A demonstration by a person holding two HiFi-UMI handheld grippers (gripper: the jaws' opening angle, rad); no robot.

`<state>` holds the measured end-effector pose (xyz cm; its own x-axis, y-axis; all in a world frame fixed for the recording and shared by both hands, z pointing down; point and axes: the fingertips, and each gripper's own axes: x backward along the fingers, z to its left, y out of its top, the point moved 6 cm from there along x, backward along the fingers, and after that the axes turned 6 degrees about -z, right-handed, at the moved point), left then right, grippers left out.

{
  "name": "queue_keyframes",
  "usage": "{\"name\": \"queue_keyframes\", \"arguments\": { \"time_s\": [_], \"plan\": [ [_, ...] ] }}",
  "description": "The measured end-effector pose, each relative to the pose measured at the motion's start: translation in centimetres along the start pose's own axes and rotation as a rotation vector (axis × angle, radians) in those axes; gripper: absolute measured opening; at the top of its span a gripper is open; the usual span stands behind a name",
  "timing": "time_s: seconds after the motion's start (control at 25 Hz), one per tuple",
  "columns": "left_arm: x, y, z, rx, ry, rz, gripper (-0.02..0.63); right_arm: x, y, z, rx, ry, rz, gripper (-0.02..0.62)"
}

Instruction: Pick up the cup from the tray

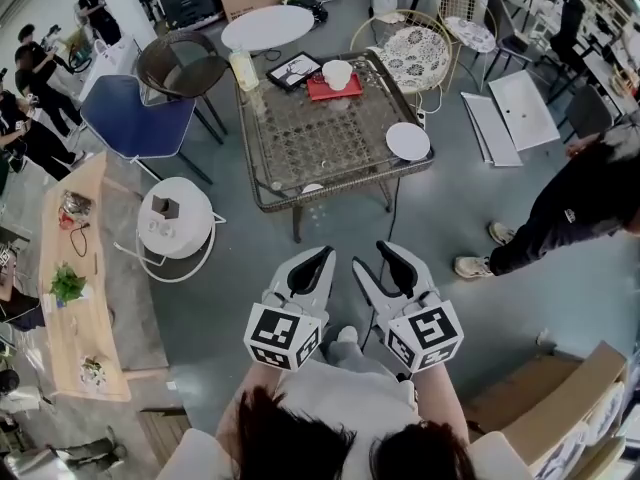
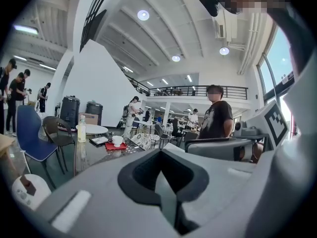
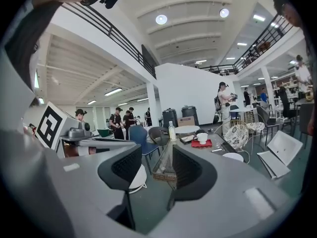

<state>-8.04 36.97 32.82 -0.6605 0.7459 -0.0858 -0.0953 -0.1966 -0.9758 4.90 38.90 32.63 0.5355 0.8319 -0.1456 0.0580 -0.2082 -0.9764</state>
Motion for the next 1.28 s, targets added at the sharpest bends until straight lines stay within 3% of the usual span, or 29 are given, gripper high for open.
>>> {"name": "queue_keyframes", "arguments": {
  "time_s": [0.08,0.48,0.76,1.28],
  "plan": [
    [-0.6,0.0,-0.3,-0.013,0.012,0.004,0.024,0.2,0.2,-0.8,-0.009,0.007,-0.018,0.239],
    [-4.3,-0.6,0.8,-0.012,-0.009,0.035,0.089,-2.3,0.3,-4.5,-0.001,0.025,-0.014,0.27],
    [-10.1,0.0,6.0,0.027,-0.04,0.039,0.094,-8.1,1.0,-8.9,0.016,-0.004,0.021,0.271],
    [-20.2,4.4,17.0,-0.023,-0.098,0.046,0.126,-20.9,4.3,-14.3,0.014,-0.046,0.011,0.324]
  ]
}}
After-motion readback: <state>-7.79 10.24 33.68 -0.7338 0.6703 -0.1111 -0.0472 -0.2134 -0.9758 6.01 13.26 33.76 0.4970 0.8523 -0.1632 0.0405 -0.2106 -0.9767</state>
